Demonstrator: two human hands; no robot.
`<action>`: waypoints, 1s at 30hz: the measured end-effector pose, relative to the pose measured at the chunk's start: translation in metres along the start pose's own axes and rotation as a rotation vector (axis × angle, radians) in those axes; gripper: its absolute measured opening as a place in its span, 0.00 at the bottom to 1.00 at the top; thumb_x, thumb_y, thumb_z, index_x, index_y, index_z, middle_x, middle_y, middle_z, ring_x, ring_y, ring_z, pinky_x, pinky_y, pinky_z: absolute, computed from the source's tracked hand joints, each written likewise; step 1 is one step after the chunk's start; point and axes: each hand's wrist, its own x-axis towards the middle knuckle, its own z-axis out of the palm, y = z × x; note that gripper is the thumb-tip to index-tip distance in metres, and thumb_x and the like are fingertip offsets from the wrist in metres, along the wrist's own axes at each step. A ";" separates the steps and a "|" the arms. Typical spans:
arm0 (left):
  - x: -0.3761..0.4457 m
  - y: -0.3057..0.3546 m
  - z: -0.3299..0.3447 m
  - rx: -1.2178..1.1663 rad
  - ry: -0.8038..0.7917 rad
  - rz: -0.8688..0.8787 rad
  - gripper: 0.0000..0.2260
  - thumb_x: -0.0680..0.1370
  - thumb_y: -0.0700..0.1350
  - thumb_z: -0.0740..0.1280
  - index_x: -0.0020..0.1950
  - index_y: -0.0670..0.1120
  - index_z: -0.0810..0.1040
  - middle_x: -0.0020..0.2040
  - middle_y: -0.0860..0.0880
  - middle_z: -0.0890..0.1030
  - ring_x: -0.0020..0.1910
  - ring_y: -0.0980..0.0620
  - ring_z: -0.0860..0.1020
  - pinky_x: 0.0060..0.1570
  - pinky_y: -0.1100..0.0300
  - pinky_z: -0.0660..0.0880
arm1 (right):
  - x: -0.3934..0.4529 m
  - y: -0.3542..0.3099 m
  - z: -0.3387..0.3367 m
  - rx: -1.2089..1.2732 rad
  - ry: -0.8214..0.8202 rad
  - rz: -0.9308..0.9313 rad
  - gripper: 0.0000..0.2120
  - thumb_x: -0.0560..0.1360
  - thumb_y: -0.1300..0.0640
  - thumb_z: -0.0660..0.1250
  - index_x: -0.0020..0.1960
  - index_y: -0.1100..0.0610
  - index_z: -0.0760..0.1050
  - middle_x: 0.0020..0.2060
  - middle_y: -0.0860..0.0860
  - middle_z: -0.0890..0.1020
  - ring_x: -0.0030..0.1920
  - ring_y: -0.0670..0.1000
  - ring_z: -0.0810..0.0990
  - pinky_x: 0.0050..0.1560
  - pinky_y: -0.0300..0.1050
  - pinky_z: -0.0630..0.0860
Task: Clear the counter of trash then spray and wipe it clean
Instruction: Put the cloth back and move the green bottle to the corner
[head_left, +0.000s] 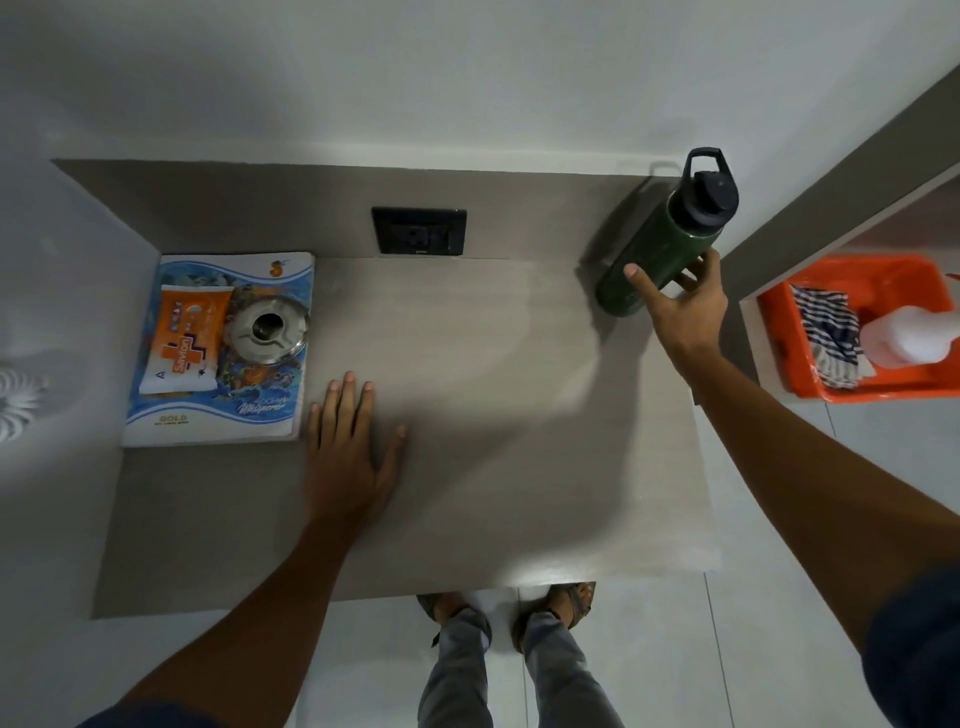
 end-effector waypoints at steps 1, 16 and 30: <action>0.000 0.000 -0.001 -0.006 -0.002 0.002 0.36 0.86 0.66 0.54 0.89 0.48 0.58 0.90 0.47 0.54 0.90 0.46 0.51 0.89 0.44 0.49 | -0.001 0.001 0.001 -0.002 -0.004 0.020 0.47 0.73 0.40 0.82 0.83 0.55 0.64 0.77 0.55 0.77 0.74 0.55 0.79 0.75 0.56 0.78; 0.045 -0.038 -0.064 -0.239 0.468 -0.103 0.13 0.84 0.42 0.70 0.64 0.35 0.82 0.63 0.34 0.80 0.61 0.37 0.81 0.57 0.45 0.84 | -0.117 -0.032 0.152 -0.203 -0.454 -0.122 0.32 0.69 0.31 0.82 0.63 0.48 0.78 0.59 0.49 0.80 0.59 0.52 0.82 0.61 0.54 0.84; 0.108 -0.123 -0.126 -0.124 0.102 -0.421 0.33 0.83 0.45 0.71 0.86 0.41 0.63 0.84 0.33 0.62 0.83 0.32 0.64 0.79 0.39 0.64 | -0.145 -0.148 0.321 -0.511 -0.932 -0.699 0.55 0.73 0.43 0.82 0.89 0.56 0.55 0.86 0.59 0.60 0.85 0.62 0.60 0.83 0.57 0.63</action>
